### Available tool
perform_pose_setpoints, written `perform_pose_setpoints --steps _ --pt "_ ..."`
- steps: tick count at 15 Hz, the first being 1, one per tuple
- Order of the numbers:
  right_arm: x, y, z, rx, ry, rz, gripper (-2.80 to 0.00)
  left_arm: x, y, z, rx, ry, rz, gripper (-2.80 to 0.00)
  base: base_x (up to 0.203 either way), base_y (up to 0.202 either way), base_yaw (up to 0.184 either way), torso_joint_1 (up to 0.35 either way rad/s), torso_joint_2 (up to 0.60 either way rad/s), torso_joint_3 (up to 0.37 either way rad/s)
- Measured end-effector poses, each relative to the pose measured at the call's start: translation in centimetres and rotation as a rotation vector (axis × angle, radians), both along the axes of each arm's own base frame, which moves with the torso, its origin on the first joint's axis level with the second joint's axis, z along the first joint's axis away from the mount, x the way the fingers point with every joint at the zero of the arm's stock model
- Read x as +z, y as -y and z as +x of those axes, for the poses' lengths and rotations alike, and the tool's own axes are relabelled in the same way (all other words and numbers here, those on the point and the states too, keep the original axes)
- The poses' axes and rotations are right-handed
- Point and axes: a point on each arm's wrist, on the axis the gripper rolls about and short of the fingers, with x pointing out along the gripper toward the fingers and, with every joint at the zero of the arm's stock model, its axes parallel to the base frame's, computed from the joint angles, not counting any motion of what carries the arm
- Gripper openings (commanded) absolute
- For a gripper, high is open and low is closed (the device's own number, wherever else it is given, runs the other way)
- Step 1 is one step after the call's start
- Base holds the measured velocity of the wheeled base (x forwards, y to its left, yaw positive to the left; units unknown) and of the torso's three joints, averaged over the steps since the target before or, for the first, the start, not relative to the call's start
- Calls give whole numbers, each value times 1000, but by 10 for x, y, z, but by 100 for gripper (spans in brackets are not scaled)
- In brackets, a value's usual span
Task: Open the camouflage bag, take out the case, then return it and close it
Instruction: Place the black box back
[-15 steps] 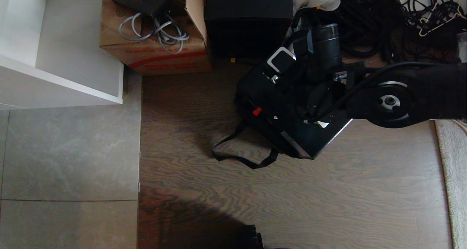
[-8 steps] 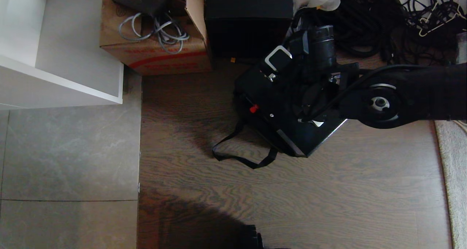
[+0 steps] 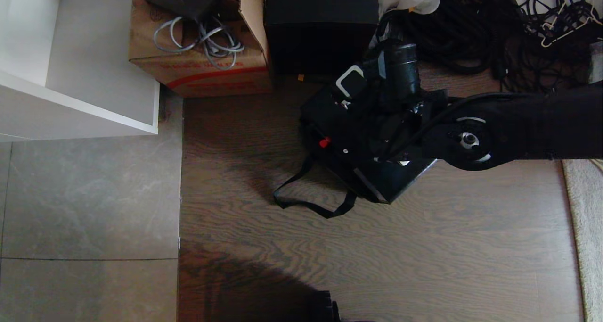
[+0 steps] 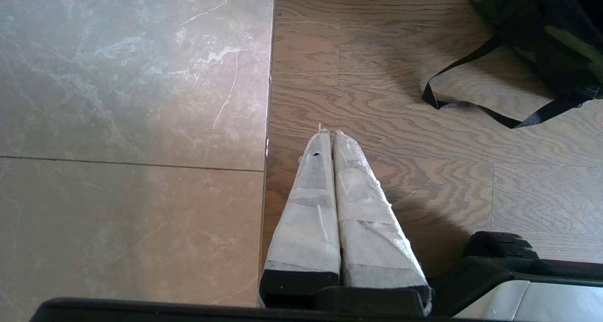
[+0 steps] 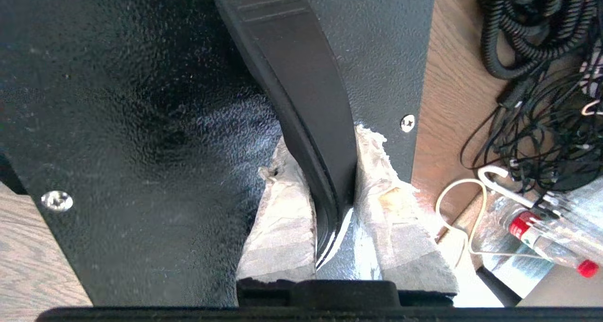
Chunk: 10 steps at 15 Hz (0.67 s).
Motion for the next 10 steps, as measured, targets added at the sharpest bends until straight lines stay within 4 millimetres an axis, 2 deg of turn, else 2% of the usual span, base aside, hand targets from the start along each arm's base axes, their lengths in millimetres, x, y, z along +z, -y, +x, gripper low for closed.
perform_pose_setpoints --steps 10 --pt "-16 -7 21 -19 20 19 -280 0 0 0 -1 0 0 -280 0 0 0 0 0 0"
